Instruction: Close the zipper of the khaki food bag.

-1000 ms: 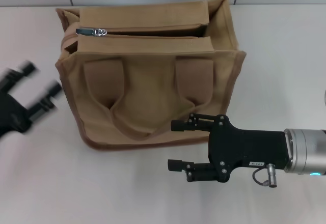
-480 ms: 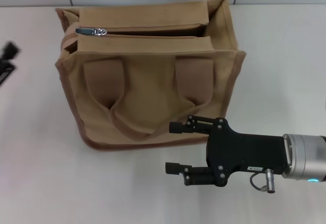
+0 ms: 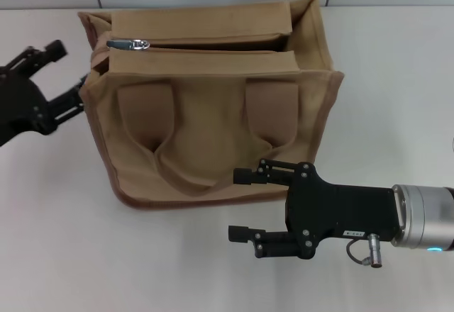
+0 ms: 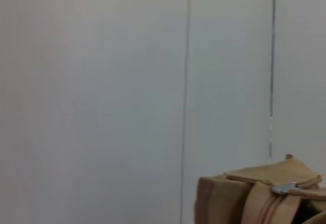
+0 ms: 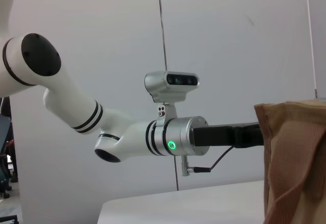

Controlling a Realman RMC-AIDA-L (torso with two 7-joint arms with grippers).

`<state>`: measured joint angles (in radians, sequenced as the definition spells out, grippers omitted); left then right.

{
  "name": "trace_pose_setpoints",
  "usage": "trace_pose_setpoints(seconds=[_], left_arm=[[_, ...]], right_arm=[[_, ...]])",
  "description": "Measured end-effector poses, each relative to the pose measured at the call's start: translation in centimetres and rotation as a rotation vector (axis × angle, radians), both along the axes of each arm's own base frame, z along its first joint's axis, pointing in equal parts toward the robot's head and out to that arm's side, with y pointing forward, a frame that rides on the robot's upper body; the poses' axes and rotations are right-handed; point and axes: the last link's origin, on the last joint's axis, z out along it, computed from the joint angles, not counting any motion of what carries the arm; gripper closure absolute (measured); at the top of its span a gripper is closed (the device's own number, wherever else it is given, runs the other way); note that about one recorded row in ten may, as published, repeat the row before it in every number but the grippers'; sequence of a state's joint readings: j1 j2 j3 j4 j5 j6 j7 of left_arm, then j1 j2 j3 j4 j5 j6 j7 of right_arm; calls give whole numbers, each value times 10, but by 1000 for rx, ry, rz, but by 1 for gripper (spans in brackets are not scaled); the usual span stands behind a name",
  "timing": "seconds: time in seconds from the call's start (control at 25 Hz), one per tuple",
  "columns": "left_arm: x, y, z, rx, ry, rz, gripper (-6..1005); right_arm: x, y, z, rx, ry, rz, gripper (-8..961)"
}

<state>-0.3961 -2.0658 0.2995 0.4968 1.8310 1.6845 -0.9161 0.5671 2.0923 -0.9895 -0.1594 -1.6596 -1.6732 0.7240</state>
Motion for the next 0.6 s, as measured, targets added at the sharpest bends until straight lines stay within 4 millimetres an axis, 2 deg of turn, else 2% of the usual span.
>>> trace_pose_setpoints(seconds=[0.2, 0.28, 0.4, 0.6], left_arm=[[10, 10, -3, 10, -16, -21, 329], [12, 14, 0, 79, -78, -7, 334], [10, 14, 3, 144, -107, 7, 341], [8, 15, 1, 147, -97, 23, 354]], right_arm=[[-1, 0, -1, -3, 2, 2, 216], [-2, 0, -1, -7, 9, -2, 218], [-2, 0, -1, -6, 13, -8, 222], [-1, 0, -2, -4, 13, -14, 228]])
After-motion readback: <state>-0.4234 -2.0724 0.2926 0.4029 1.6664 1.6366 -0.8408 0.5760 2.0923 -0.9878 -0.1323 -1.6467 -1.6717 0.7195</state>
